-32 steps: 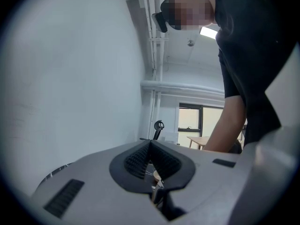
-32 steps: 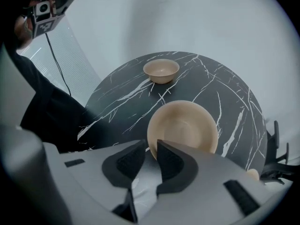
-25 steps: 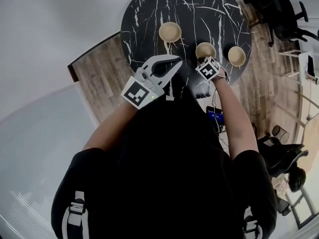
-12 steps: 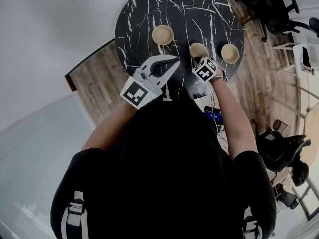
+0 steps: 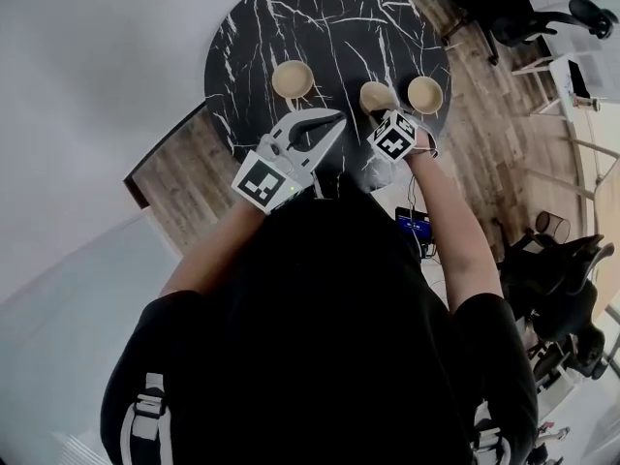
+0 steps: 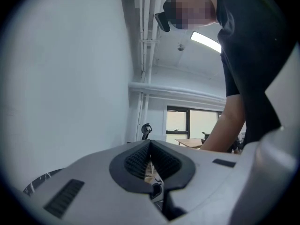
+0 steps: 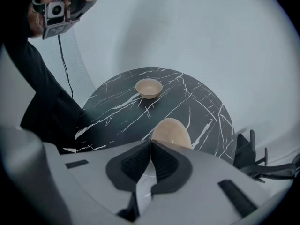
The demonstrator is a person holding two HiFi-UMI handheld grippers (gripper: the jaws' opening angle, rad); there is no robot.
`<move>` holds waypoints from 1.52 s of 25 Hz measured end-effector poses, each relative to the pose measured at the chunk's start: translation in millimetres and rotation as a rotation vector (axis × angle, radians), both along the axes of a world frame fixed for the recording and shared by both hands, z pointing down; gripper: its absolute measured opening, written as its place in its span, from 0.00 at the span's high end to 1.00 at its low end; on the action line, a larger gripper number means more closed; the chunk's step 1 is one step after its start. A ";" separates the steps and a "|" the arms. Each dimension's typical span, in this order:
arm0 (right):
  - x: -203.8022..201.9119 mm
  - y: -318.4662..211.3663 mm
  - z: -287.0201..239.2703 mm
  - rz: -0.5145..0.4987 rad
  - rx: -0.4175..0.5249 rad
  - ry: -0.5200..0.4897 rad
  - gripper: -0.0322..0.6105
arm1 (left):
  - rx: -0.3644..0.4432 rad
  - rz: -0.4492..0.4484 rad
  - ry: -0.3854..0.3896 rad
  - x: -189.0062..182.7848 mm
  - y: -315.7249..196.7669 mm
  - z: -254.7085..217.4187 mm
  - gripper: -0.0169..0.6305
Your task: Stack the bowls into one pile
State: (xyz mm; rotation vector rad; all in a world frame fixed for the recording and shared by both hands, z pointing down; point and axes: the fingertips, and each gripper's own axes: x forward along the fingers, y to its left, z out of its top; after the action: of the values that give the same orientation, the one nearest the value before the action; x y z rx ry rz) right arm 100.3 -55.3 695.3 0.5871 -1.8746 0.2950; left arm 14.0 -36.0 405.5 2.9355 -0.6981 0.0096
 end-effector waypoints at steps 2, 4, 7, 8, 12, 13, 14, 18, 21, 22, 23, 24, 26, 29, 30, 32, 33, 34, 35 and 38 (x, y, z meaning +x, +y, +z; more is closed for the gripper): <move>5.7 -1.3 -9.2 0.017 0.015 -0.006 0.94 | 0.003 0.017 0.004 7.5 1.7 -2.2 0.97; 13.2 -2.9 -19.3 0.021 0.035 -0.001 0.94 | 0.006 0.035 0.009 16.8 3.7 -5.2 0.97; 27.5 -7.9 -32.1 0.021 0.066 0.020 0.94 | 0.013 0.064 0.015 31.1 4.6 -9.0 0.97; 32.9 -9.4 -34.5 0.021 0.072 0.029 0.94 | 0.013 0.073 0.017 35.6 4.4 -9.9 0.97; 55.2 -13.7 -37.1 0.028 0.089 0.061 0.94 | 0.028 0.106 0.018 51.2 3.6 -10.9 0.97; 60.9 -14.2 -36.8 0.035 0.091 0.066 0.94 | 0.031 0.110 0.018 54.4 3.4 -10.7 0.97; 66.7 -14.8 -36.4 0.041 0.092 0.071 0.94 | 0.031 0.114 0.017 57.5 2.6 -10.2 0.97; 87.8 -19.4 -34.6 0.055 0.091 0.086 0.94 | 0.027 0.122 0.011 70.3 -2.5 -7.6 0.97; 104.8 -24.2 -31.1 0.060 0.092 0.099 0.94 | 0.021 0.124 0.008 82.2 -5.1 -6.3 0.97; 110.0 -25.8 -28.8 0.061 0.092 0.105 0.94 | 0.020 0.125 0.007 85.6 -5.5 -5.7 0.97; 114.8 -27.1 -26.0 0.061 0.093 0.112 0.94 | 0.021 0.125 0.006 88.8 -5.6 -4.8 0.97; 119.4 -28.1 -22.8 0.060 0.093 0.117 0.94 | 0.021 0.124 0.003 91.7 -5.4 -3.7 0.97; 129.4 -28.9 -15.3 0.059 0.088 0.128 0.94 | 0.018 0.119 -0.005 97.7 -5.0 -2.3 0.97; 145.6 -29.8 -4.0 0.056 0.079 0.148 0.94 | 0.009 0.102 -0.010 105.2 -5.7 -3.6 0.97; 150.3 -30.2 0.4 0.056 0.075 0.153 0.94 | 0.007 0.095 -0.009 106.8 -6.3 -4.4 0.97; 158.1 -30.9 8.8 0.057 0.066 0.159 0.94 | 0.007 0.081 -0.010 108.9 -7.9 -5.3 0.97; 160.6 -31.0 12.3 0.056 0.060 0.159 0.94 | 0.005 0.073 -0.013 109.6 -8.7 -4.8 0.97; 162.3 -31.0 15.7 0.056 0.054 0.158 0.94 | 0.001 0.065 -0.017 110.1 -9.7 -3.8 0.97; 163.5 -31.3 19.1 0.055 0.049 0.157 0.94 | -0.003 0.057 -0.022 110.5 -10.6 -2.2 0.97; 164.8 -32.0 29.9 0.052 0.040 0.155 0.94 | -0.009 0.036 -0.035 111.3 -12.6 3.6 0.97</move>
State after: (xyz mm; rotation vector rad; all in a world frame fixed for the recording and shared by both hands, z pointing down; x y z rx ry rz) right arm 265.0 -87.3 725.3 0.6683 -1.7209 0.2398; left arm 125.3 -48.5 409.1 2.9453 -0.6487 0.0682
